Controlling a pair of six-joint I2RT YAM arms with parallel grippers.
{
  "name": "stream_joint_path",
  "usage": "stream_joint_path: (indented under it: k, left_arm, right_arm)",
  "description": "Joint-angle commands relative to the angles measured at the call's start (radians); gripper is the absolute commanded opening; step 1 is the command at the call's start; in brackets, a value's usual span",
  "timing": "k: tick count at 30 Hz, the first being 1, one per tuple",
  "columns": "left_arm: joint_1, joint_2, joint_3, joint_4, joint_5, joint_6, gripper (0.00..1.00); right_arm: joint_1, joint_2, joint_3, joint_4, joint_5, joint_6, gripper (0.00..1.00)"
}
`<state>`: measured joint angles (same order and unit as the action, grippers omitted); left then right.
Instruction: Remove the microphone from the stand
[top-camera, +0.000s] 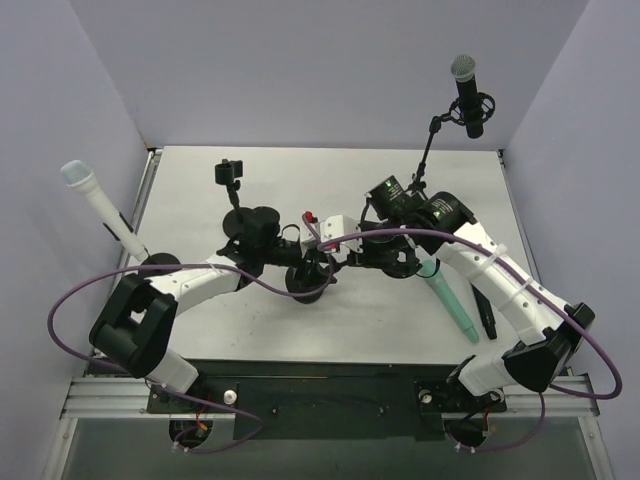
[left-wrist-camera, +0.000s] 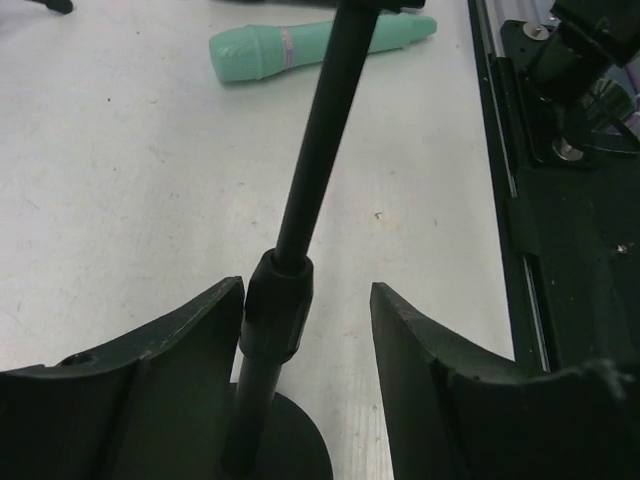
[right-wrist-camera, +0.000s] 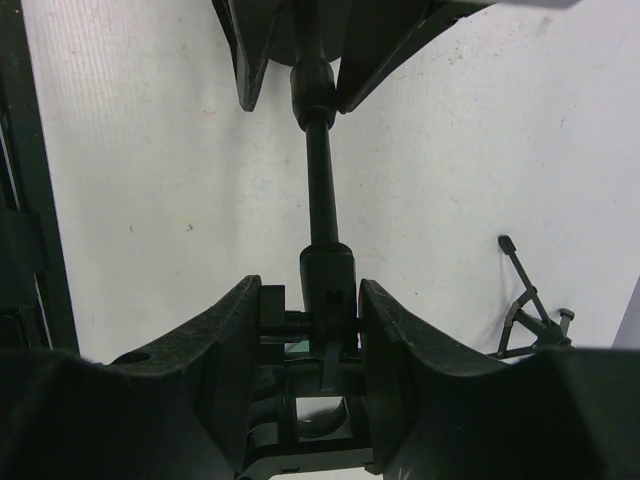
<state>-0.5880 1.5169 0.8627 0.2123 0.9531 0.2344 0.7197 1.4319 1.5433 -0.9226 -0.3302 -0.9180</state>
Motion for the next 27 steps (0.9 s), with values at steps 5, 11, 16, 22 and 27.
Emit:
stream_joint_path:
  k: [5,11,16,22,27]
  left_arm:
    - [-0.024,0.006,-0.079,0.265,-0.177,-0.093,0.45]
    - [-0.032,-0.032,-0.085,0.274,-0.233,-0.09,0.04]
    - [-0.056,-0.156,-0.154,0.298,-0.396,0.043,0.0]
    - [-0.246,-0.235,-0.32,0.437,-0.878,0.443,0.0]
    - [-0.254,-0.259,-0.275,0.239,-0.777,0.404,0.13]
  right_arm:
    - [0.009,-0.008,0.008,0.056,0.031,0.016,0.0]
    - [-0.009,0.022,0.064,0.093,0.049,0.218,0.0]
    - [-0.075,0.137,0.25,0.058,0.042,0.652,0.0]
    - [-0.178,0.329,0.437,-0.098,-0.033,1.025,0.0]
    - [-0.174,0.337,0.406,-0.079,-0.07,0.992,0.0]
